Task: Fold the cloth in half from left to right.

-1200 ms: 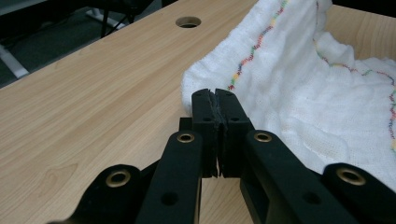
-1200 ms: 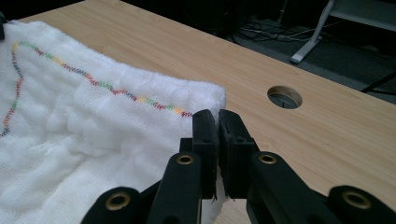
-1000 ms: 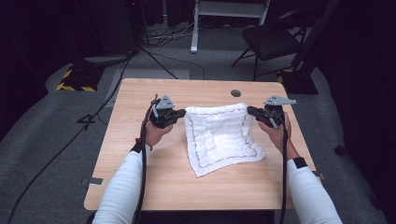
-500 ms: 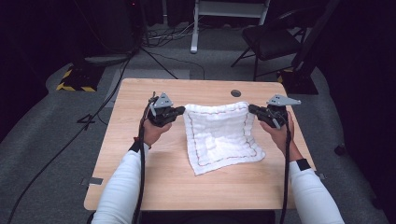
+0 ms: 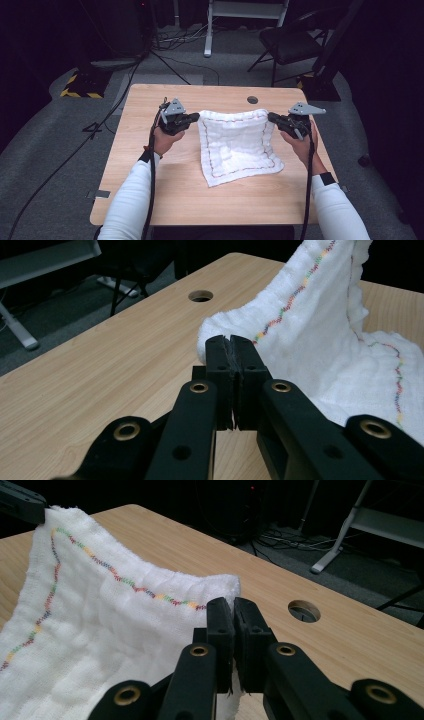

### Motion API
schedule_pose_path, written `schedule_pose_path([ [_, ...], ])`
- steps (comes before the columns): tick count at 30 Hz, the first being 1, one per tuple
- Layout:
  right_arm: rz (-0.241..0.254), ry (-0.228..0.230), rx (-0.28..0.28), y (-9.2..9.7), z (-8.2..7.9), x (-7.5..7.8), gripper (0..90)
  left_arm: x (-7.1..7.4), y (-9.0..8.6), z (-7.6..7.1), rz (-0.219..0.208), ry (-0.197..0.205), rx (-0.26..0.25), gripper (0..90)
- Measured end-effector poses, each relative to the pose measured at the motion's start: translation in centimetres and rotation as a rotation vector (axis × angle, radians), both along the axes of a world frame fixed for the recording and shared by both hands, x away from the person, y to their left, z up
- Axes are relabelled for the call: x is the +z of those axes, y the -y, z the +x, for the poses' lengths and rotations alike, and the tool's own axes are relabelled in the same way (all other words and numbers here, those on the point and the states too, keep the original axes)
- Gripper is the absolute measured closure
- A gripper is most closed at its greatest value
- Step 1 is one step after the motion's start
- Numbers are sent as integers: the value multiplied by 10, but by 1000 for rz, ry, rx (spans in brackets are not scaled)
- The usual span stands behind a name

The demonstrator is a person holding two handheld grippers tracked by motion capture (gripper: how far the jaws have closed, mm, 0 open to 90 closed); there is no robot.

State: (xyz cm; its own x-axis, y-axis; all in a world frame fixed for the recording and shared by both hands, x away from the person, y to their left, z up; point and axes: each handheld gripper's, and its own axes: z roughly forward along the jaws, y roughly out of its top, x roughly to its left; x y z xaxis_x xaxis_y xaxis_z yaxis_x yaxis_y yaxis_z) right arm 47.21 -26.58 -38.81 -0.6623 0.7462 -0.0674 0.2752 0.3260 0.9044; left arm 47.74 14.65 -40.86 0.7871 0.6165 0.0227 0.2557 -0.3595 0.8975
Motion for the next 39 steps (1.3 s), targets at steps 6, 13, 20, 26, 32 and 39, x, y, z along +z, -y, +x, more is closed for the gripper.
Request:
schedule_pose_path([
  [6, -2, 14, 10, 3, -9, 6, 864, 4, 1, -4, 10, 15, 3, 877],
  [13, -31, 48, -9, 1, -7, 23, 865, 18, 1, -2, 28, 52, 28, 878],
  [20, -69, 46, -59, -7, 14, 29, 864, 21, 6, 17, 86, 36, 62, 878],
  [26, -98, -7, -116, -11, 43, 12, 864, 2, 22, 40, 143, -7, 110, 876],
  [32, -147, -65, -221, -11, 66, -16, 733, -21, 37, 55, 149, -66, 215, 749],
  [39, -165, -147, -174, 4, 60, -40, 633, -35, 46, 36, 166, -106, 150, 532],
])
